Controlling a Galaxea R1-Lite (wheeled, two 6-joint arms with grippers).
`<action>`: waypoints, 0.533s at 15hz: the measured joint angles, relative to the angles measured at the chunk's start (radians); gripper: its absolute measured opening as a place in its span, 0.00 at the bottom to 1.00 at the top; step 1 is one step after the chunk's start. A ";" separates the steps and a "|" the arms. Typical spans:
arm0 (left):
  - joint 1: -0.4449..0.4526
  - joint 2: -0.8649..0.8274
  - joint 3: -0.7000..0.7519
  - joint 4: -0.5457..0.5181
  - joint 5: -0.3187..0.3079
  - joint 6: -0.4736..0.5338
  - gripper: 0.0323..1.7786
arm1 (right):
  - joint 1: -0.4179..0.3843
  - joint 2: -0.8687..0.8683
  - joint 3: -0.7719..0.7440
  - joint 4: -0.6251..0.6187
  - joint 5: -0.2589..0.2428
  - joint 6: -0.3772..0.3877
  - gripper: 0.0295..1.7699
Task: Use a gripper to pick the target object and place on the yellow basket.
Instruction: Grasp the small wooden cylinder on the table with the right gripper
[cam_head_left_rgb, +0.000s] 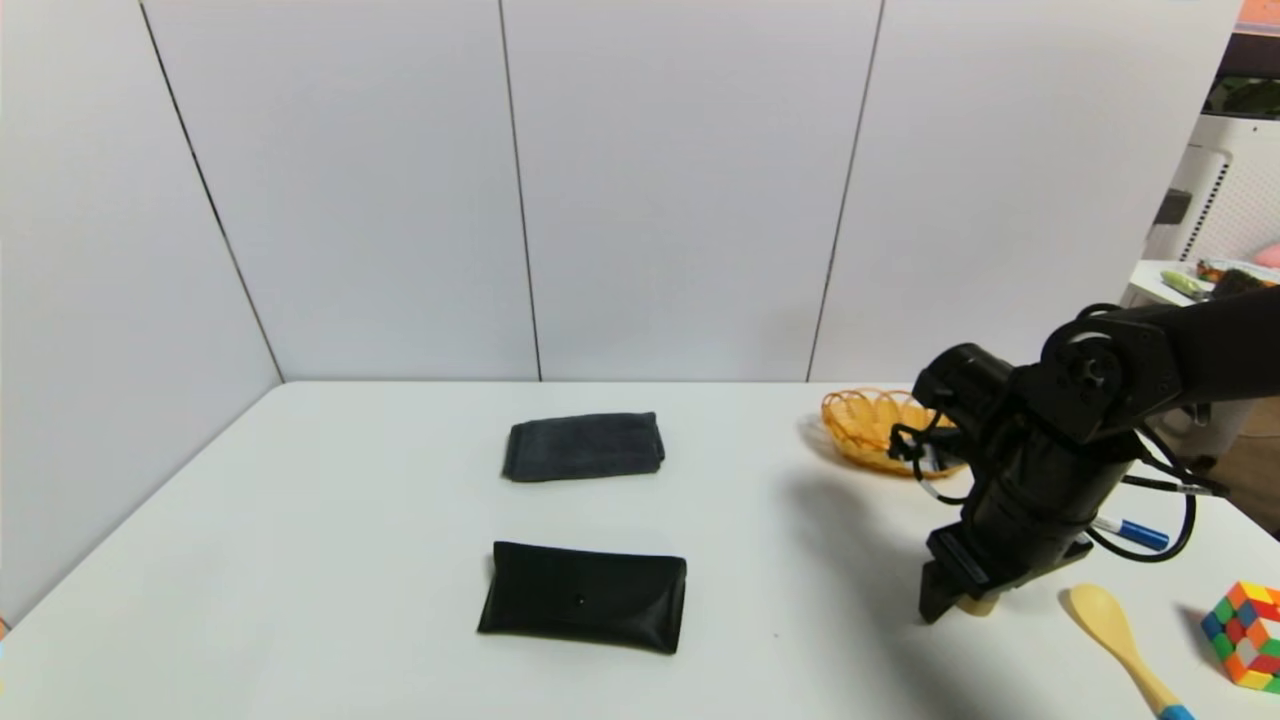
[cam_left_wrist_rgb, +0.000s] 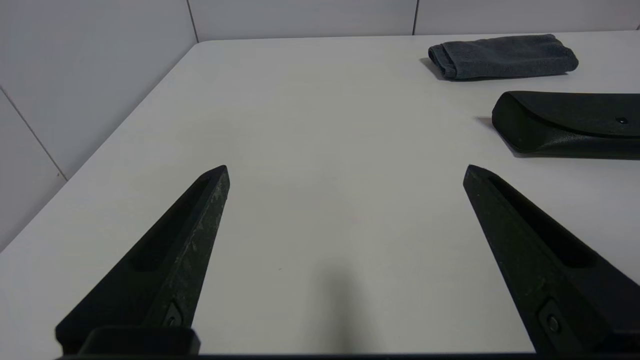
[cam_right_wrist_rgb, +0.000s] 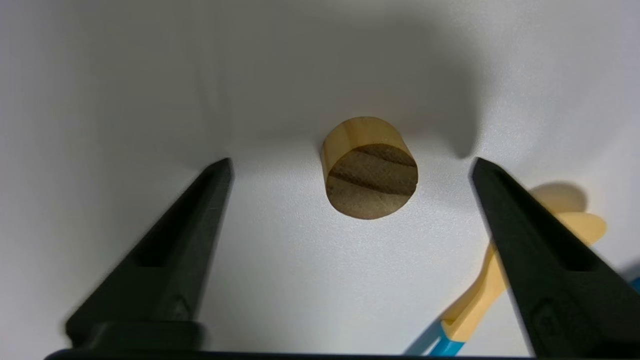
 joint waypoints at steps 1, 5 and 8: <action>0.000 0.000 0.000 0.000 0.000 0.000 0.95 | 0.000 0.003 -0.001 0.000 0.000 0.000 0.75; 0.001 0.000 0.000 0.000 0.000 0.000 0.95 | -0.002 0.007 -0.001 0.003 0.000 0.000 0.47; 0.001 0.000 0.000 0.000 0.000 0.000 0.95 | -0.010 0.010 -0.001 0.002 0.000 0.000 0.25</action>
